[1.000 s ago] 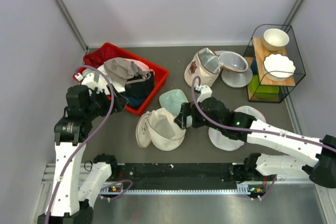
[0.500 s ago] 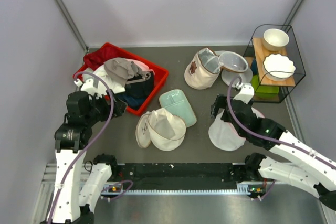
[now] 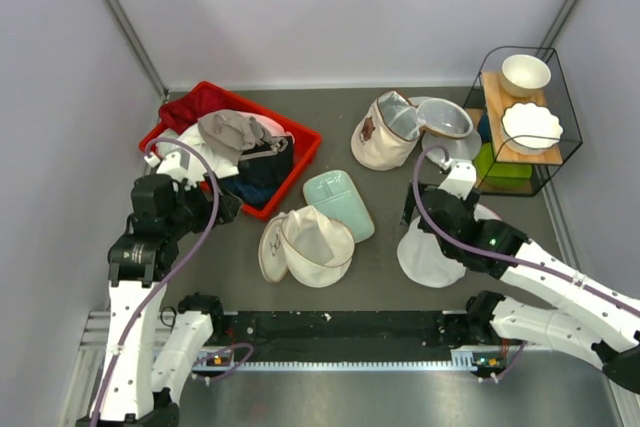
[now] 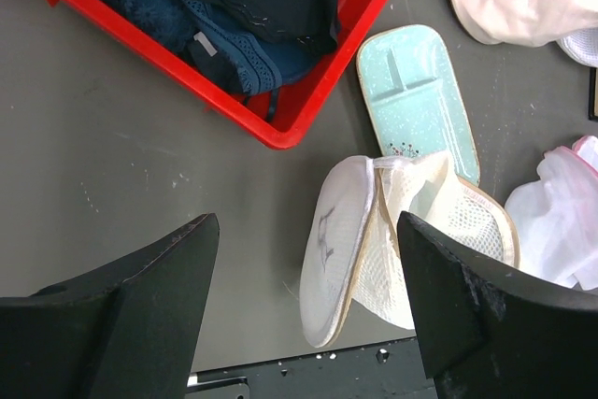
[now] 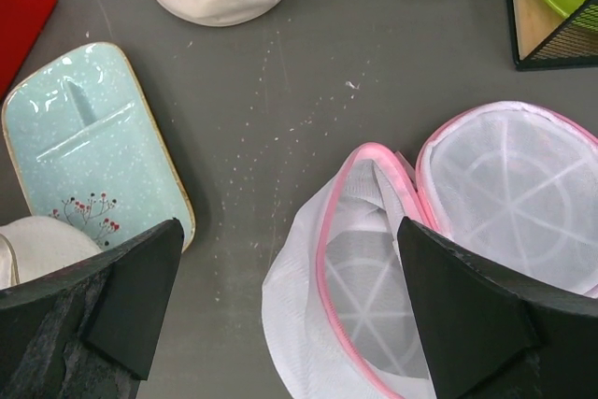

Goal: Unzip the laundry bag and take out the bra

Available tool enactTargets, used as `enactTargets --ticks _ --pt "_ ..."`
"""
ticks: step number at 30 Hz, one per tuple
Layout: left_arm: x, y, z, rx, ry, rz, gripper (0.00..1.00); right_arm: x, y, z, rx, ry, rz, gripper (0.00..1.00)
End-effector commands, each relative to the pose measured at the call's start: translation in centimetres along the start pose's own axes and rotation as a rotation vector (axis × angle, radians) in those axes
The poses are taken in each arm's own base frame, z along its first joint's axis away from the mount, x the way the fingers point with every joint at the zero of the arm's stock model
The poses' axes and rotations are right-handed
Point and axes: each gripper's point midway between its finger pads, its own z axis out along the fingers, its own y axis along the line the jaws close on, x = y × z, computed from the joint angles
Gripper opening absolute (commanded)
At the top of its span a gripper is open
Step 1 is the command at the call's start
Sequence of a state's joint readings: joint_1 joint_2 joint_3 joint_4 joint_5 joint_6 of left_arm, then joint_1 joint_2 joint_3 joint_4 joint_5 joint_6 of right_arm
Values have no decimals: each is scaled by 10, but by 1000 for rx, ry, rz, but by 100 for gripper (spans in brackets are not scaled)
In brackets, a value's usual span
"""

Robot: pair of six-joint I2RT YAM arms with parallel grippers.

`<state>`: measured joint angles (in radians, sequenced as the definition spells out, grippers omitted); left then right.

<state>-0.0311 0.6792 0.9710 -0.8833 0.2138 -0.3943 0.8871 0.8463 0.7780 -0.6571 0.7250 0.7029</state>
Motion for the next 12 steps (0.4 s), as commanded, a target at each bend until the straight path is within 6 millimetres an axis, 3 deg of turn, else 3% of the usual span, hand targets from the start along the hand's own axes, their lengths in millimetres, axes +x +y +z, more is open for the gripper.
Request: enactTargets --ticks 1,12 --pt "-5 2 7 -6 -19 -3 82 -5 -5 1 34 -24 25 99" --pt "-3 1 9 2 -12 -3 82 -2 -6 2 39 -19 43 99"
